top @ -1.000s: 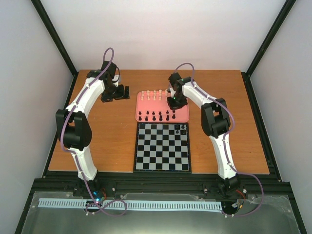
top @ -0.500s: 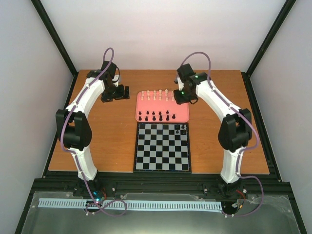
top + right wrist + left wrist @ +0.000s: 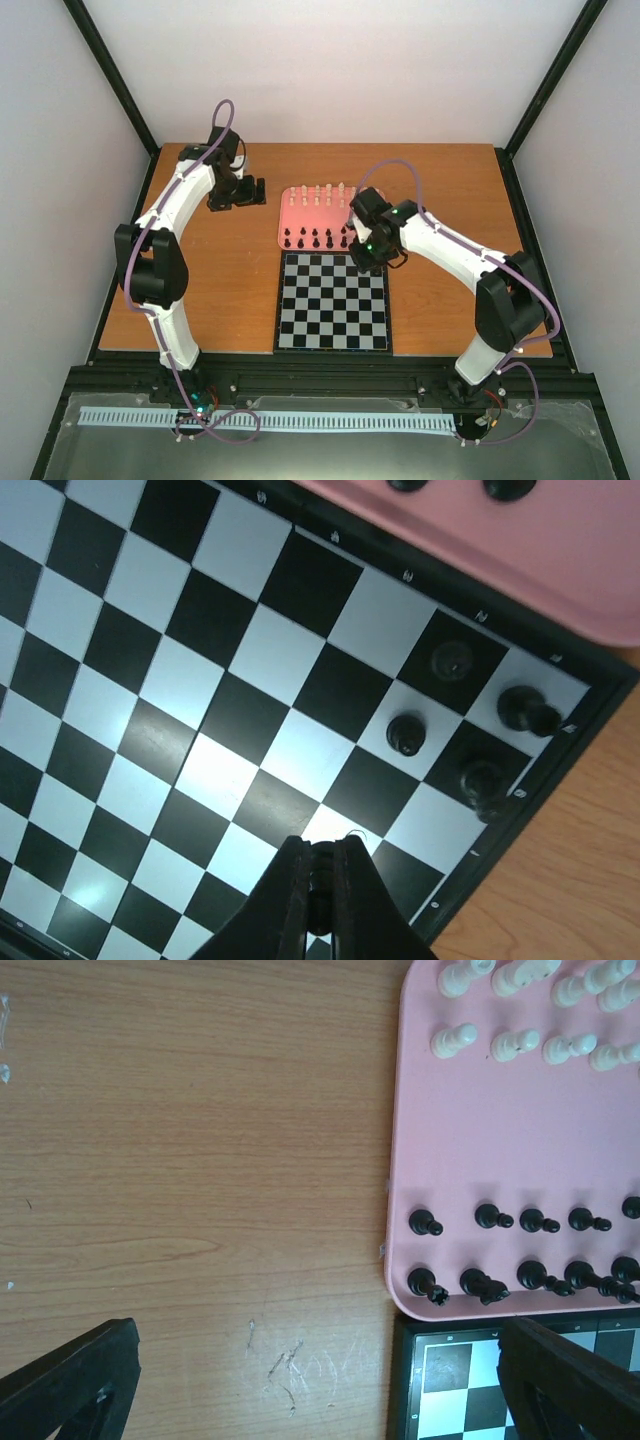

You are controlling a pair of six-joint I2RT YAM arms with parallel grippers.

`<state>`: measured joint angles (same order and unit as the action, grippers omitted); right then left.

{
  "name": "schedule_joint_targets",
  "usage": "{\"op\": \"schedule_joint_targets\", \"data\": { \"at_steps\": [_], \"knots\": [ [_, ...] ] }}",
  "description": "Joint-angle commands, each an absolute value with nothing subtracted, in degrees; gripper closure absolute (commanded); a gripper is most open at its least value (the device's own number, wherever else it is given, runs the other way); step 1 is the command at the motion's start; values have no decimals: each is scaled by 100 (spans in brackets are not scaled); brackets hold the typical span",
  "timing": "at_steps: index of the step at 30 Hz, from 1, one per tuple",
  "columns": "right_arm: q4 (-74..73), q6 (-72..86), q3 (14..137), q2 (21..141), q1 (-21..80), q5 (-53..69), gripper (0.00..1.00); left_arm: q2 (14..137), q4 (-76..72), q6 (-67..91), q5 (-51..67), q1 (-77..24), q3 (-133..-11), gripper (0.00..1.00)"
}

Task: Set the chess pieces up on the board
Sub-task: Place the chess piece on the chessboard.

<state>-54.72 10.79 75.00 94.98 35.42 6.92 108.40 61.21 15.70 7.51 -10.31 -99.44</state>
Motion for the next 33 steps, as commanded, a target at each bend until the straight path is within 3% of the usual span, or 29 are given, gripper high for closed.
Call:
{"op": "schedule_joint_targets", "data": {
  "at_steps": [1,33],
  "knots": [
    [-4796,1353,6981,9360,3599,862,97,10629,6047,1653,788,-1039,-9868,0],
    [-4432,1518,6609,10006,3603,533,97,10743,6091,1640,747,-1040,-9958,0]
  ]
}}
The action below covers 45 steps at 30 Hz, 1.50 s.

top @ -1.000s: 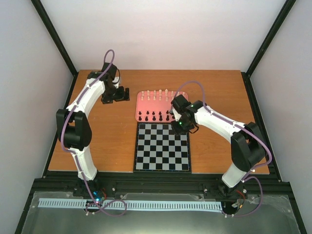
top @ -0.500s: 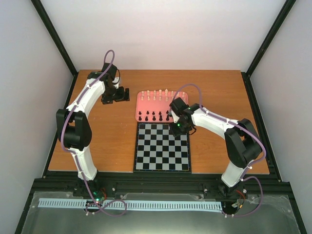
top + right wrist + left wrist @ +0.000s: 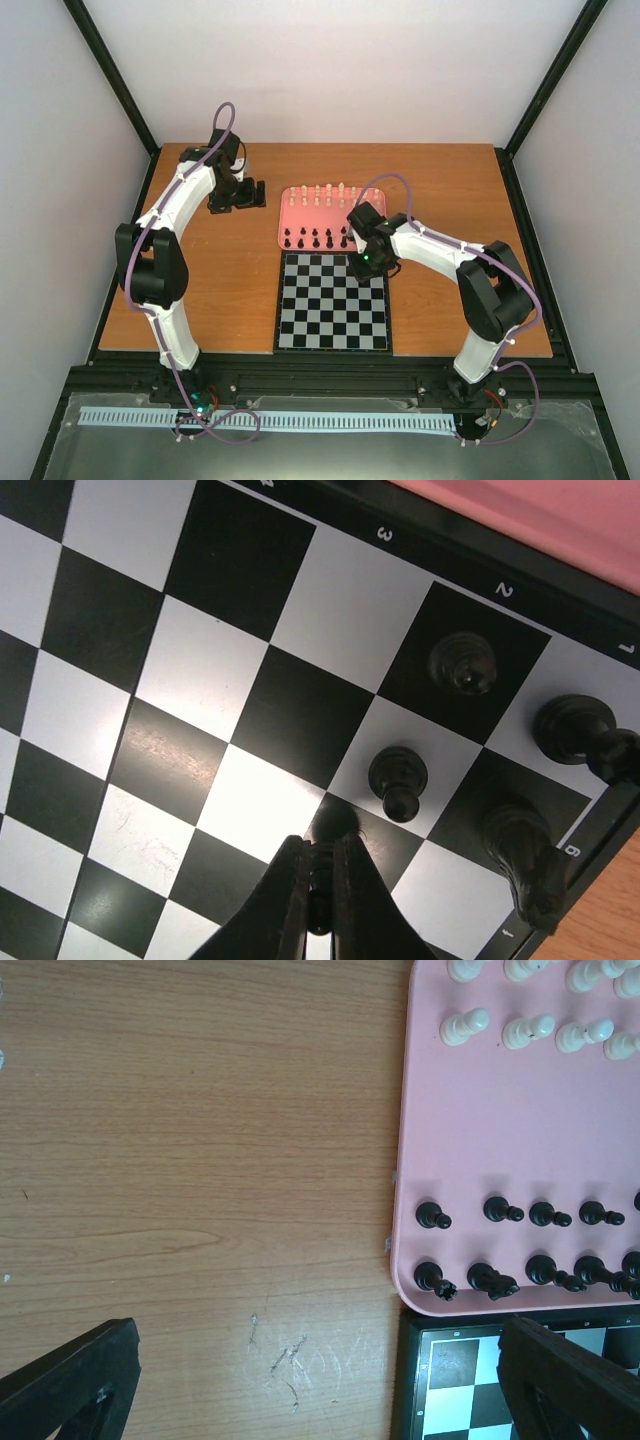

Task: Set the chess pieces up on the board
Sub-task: Place the chess piece on the chessboard.

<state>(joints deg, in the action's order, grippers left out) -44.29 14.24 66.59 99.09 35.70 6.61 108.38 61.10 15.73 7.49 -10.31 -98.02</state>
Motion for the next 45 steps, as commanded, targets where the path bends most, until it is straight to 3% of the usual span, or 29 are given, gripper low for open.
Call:
{"op": "schedule_joint_targets", "data": {
  "at_steps": [1,17,33,45],
  "knots": [
    [-4444,1516,6610,10004,3599,517,97,10741,6086,1643,751,-1037,-9958,0],
    [-4557,1547,6643,10097,3603,427,96,10736,6073,1656,797,-1042,-9956,0],
    [-4654,1415,6776,9990,3603,489,71,10738,6076,1653,786,-1037,-9947,0],
    [-5570,1046,7517,9297,3603,666,59,10710,6091,1652,770,-1037,-9943,0]
  ]
}}
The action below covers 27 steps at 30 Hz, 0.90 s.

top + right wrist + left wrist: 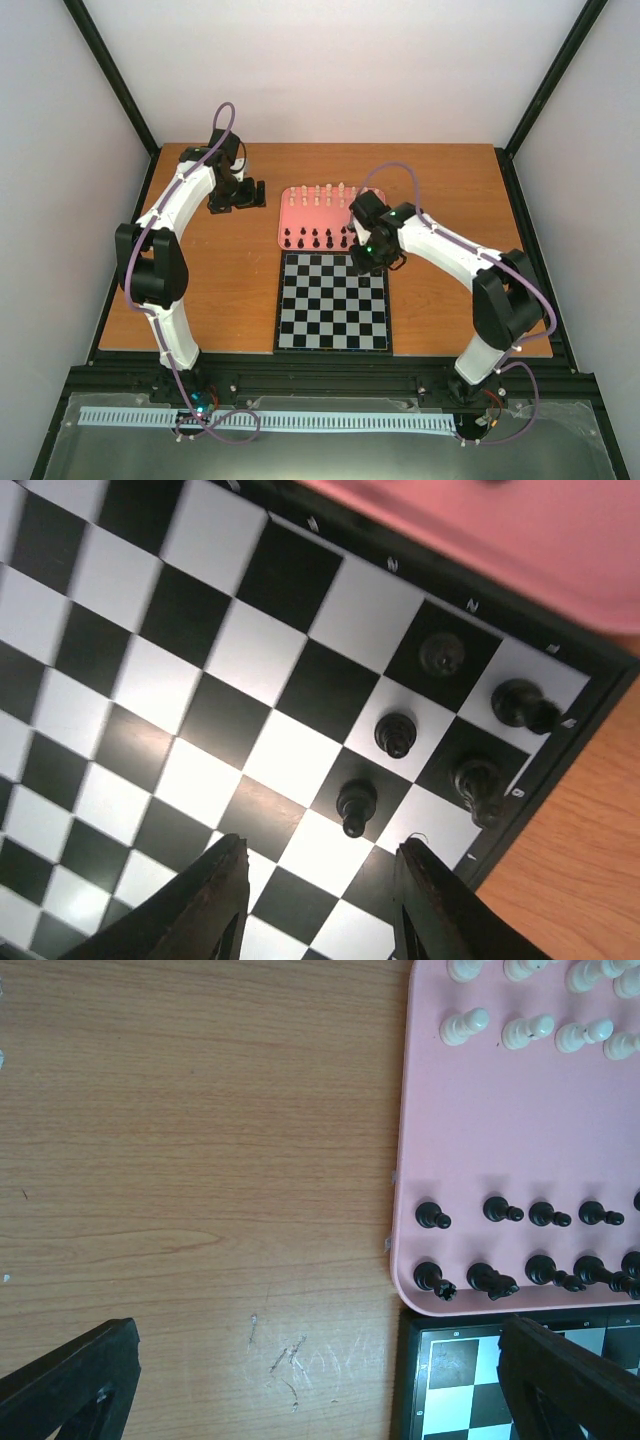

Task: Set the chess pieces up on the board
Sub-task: Place the chess piece on the chessboard, then pick up the chess piece from the storage box.

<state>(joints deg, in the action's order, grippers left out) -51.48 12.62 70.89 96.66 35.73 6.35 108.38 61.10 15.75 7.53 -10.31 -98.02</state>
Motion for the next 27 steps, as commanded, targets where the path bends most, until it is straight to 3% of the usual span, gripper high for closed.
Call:
{"op": "schedule_joint_targets", "data": {
  "at_steps": [1,12,16,27],
  "knots": [
    [-5632,1015,7620,9279,3604,626,58,10701,6091,1652,761,-1037,-9941,0],
    [-5749,635,9696,10953,3037,484,56,10657,6100,1652,780,-1039,-9967,0],
    [-5885,639,10540,11721,2774,427,61,10652,6102,1652,792,-1038,-9991,0],
    [-5861,565,10359,12140,2637,935,66,10759,6117,1633,765,-1037,-10032,0]
  ]
}}
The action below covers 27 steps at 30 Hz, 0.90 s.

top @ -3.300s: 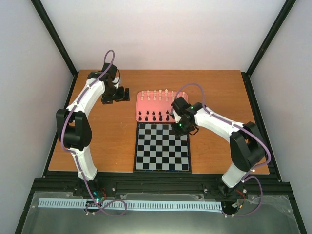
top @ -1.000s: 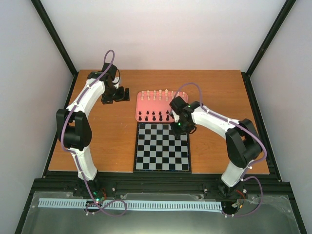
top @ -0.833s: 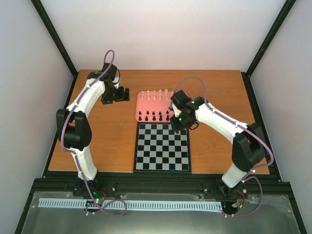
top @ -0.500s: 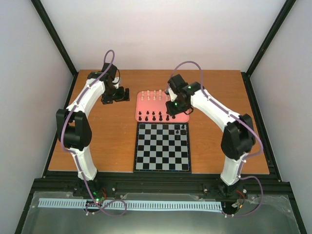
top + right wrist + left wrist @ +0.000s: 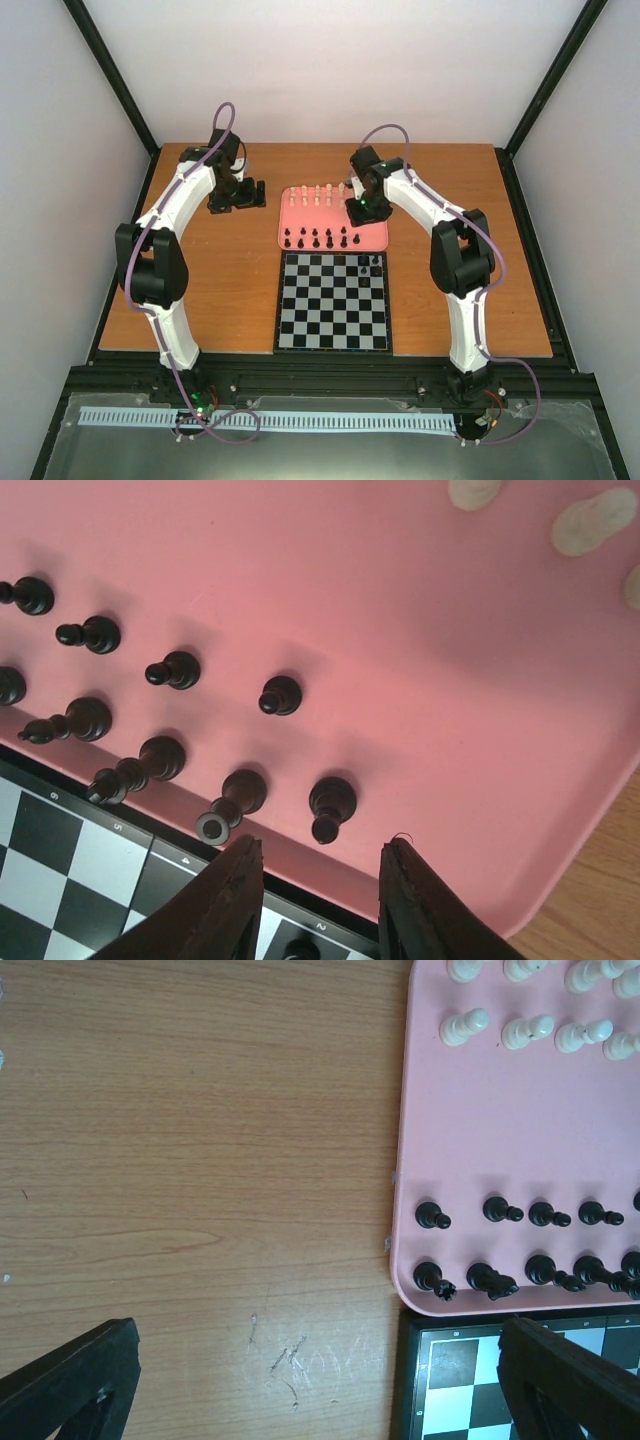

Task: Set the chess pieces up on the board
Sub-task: Pick up the chess piece from the storage box.

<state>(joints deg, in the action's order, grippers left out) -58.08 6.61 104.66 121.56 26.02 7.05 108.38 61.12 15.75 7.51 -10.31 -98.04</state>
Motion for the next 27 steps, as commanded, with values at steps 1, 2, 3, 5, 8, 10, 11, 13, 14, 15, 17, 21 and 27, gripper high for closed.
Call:
{"op": "schedule_joint_targets", "data": {
  "at_steps": [1,2,3,5,8,10,11,13,14,15,17,21,27],
  "knots": [
    [-5864,549,10341,12152,2637,963,66,10778,6117,1639,778,-1039,-10041,0],
    [-5860,538,10337,12167,2637,979,66,10790,6117,1641,782,-1037,-10045,0],
    [-5855,539,10327,12183,2637,968,66,10805,6117,1643,793,-1037,-10054,0],
    [-5881,545,10334,12249,2637,880,65,10827,6126,1644,793,-1037,-10078,0],
    [-5898,548,10321,12373,2641,841,64,10837,6135,1635,780,-1037,-10090,0],
    [-5869,570,10288,12434,2637,844,64,10837,6141,1635,771,-1037,-10090,0],
    [-5859,578,10293,12463,2637,845,64,10841,6143,1634,765,-1037,-10085,0],
    [-5827,604,10294,12514,2637,843,64,10837,6148,1634,762,-1037,-10081,0],
    [-5819,618,10304,12537,2637,829,64,10837,6144,1634,760,-1038,-10085,0],
    [-5806,623,10307,12560,2637,819,63,10849,6144,1635,752,-1039,-10089,0],
    [-5801,633,10326,12612,2637,815,63,10854,6151,1635,757,-1037,-10098,0],
    [-5788,625,10338,12691,2637,835,64,10863,6157,1628,755,-1037,-10101,0],
    [-5750,607,10384,12797,2637,801,66,10849,6160,1626,738,-1037,-10081,0]
  ]
}}
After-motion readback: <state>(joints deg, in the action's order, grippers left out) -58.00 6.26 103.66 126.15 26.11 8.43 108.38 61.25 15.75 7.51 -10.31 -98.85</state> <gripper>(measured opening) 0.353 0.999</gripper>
